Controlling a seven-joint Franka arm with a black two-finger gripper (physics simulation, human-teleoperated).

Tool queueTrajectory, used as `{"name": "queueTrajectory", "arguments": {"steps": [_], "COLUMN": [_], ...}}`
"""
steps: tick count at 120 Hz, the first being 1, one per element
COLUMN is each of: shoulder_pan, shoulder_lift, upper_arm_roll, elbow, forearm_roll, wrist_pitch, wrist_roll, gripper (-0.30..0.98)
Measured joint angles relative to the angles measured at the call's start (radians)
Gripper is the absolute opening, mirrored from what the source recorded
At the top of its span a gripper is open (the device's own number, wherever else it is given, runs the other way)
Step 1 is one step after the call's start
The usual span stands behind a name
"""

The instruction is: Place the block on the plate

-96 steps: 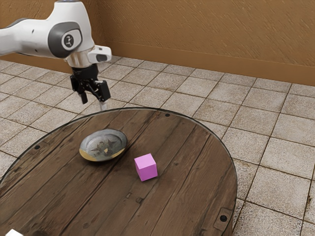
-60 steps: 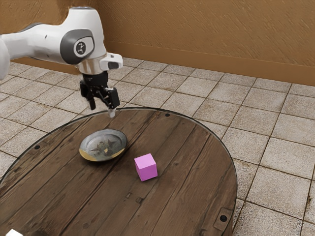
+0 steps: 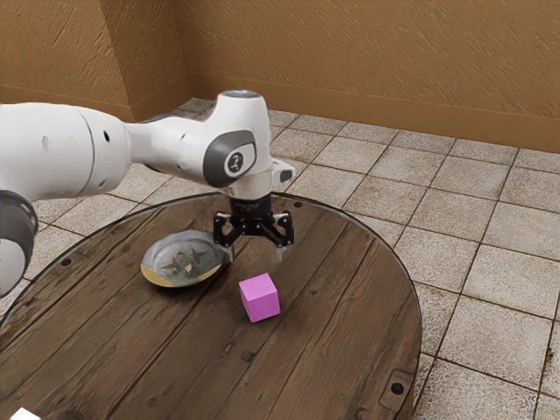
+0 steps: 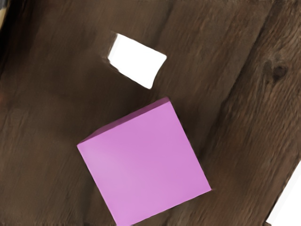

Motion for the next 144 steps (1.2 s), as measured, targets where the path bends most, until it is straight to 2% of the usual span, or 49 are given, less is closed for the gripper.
{"name": "queueTrajectory", "arguments": {"steps": [12, 23, 40, 64, 92, 120, 144], "shoulder_pan": [-0.005, -0.011, -0.016, 0.017, 0.061, 0.078, 0.096], "shoulder_lift": [-0.009, -0.044, -0.028, -0.008, -0.002, 0.022, 0.037], "upper_arm_roll": [0.0, -0.003, -0.018, -0.08, -0.144, -0.162, -0.166], "elbow": [-0.035, -0.13, -0.158, -0.2, -0.248, -0.249, -0.248], "forearm_roll": [-0.002, 0.051, 0.118, 0.162, 0.201, 0.214, 0.216], "wrist_pitch": [0.049, 0.128, 0.237, 0.334, 0.378, 0.393, 0.415], "wrist_roll": [-0.164, -0.303, -0.485, -0.673, -0.791, -0.855, -0.88], "gripper": [0.69, 0.69, 0.69, 0.69, 0.67, 0.55, 0.52]}}
